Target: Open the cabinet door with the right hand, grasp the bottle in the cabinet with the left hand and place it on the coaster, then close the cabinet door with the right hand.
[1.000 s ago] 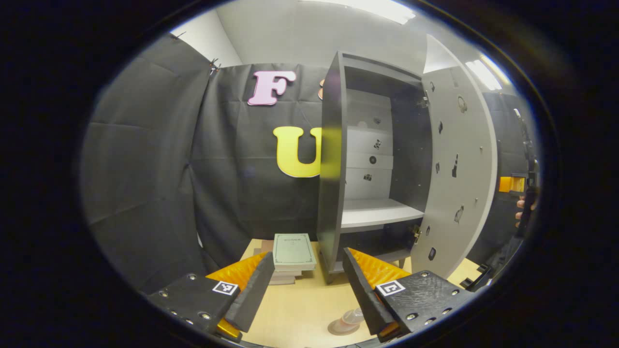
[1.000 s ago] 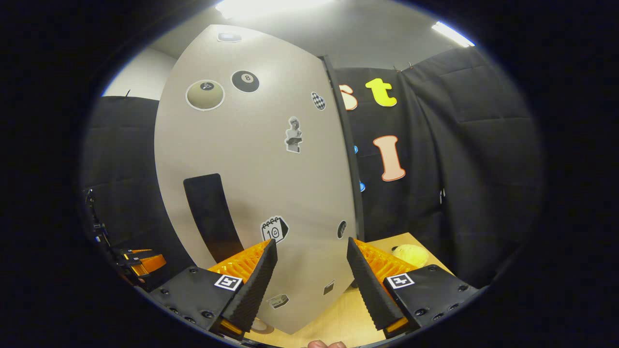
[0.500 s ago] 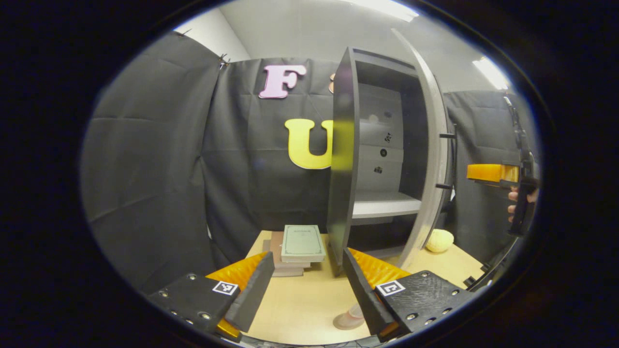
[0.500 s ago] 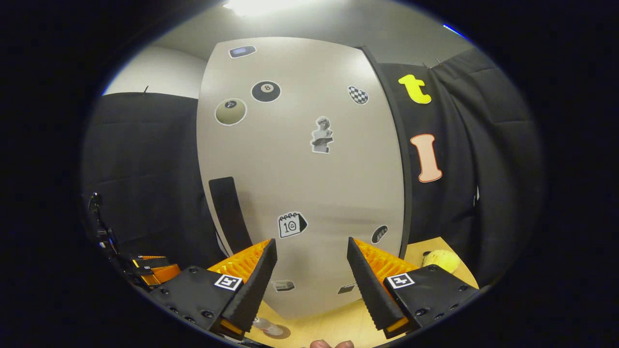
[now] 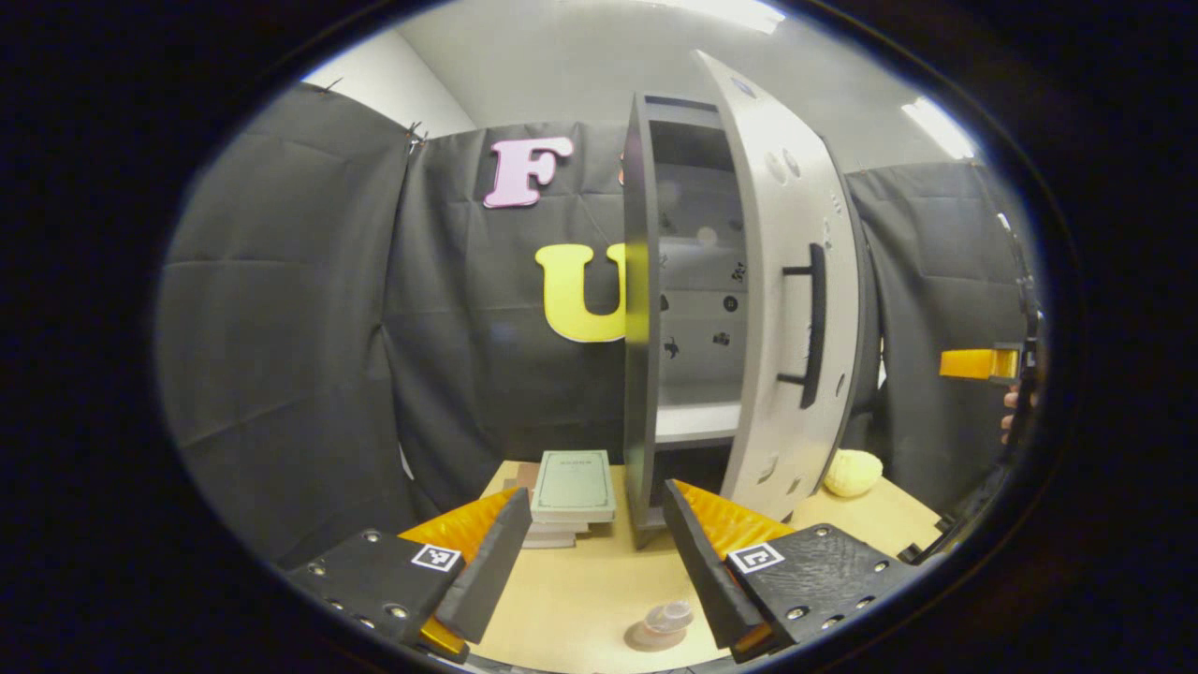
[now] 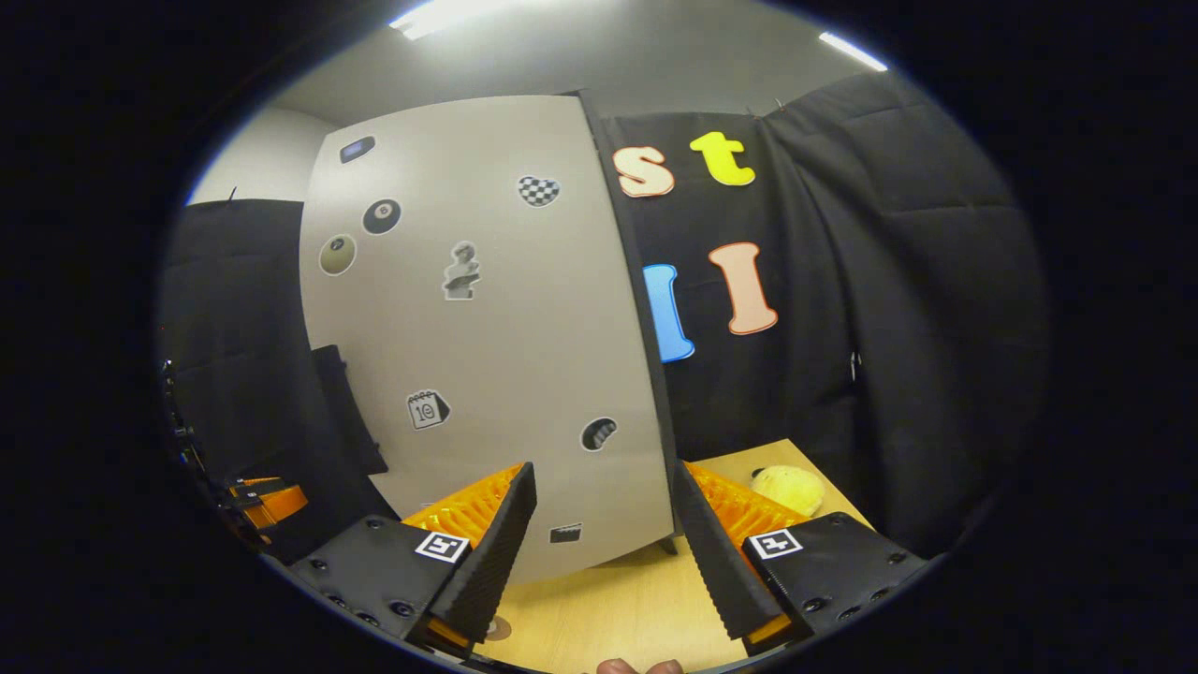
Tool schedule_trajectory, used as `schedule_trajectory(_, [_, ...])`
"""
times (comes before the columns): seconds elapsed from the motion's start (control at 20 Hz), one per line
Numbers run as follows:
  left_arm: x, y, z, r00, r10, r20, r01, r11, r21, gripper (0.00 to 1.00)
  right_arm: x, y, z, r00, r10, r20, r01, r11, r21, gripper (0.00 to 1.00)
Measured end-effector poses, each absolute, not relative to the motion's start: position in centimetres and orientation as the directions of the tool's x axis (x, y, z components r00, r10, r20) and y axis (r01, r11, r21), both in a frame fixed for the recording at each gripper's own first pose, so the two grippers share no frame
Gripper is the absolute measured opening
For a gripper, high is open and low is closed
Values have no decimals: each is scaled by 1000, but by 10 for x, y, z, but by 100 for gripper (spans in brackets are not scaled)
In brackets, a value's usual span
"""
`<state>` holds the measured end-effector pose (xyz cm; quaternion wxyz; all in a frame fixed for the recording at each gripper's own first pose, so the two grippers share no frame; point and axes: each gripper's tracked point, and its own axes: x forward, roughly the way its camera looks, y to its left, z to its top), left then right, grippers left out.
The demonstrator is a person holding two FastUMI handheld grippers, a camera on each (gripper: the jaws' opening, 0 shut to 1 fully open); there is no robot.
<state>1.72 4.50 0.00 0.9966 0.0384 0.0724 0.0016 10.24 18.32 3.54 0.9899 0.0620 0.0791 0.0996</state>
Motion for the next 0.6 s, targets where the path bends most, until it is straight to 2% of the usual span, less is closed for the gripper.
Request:
schedule_trajectory(0.4, [17, -21, 18, 993, 72, -91, -62, 991, 115, 85, 103, 127, 34, 988, 88, -128, -71, 989, 130, 93])
schedule_trajectory(0.6, [6, -64, 14, 994, 88, -62, -87, 996, 15, 85, 94, 103, 27, 987, 68, -142, -52, 992, 117, 93])
